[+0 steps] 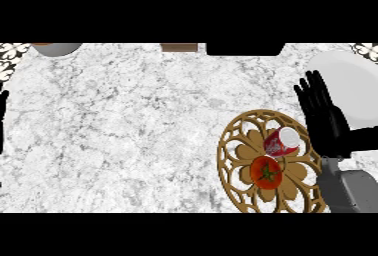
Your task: Pick the can from the placemat and place it in the plate
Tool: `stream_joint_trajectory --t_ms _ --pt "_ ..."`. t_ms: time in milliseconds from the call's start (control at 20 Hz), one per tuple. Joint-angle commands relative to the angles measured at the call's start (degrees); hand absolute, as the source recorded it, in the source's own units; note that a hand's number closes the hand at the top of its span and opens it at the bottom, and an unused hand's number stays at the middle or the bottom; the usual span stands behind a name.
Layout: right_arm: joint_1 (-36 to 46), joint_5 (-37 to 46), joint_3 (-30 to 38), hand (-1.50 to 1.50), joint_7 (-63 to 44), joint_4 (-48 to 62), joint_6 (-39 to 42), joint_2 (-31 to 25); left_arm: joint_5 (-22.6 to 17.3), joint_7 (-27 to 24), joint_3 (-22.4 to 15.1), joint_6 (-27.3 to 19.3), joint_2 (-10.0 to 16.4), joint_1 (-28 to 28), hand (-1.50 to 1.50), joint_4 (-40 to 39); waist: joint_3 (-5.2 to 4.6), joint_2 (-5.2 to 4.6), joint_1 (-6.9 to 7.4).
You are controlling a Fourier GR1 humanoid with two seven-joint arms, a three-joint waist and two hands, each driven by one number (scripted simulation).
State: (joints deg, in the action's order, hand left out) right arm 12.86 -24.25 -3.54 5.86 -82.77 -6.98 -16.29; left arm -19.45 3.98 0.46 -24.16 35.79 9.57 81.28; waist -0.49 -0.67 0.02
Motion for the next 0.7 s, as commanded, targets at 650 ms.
stream_joint_trajectory --t_ms 650 --pt "-7.5 17.6 -0.6 1.5 1.0 -5.5 -11.5 -6.2 3.3 4.0 -15.4 2.3 -12.9 -6.7 0.0 0.4 0.71 0.75 -1.68"
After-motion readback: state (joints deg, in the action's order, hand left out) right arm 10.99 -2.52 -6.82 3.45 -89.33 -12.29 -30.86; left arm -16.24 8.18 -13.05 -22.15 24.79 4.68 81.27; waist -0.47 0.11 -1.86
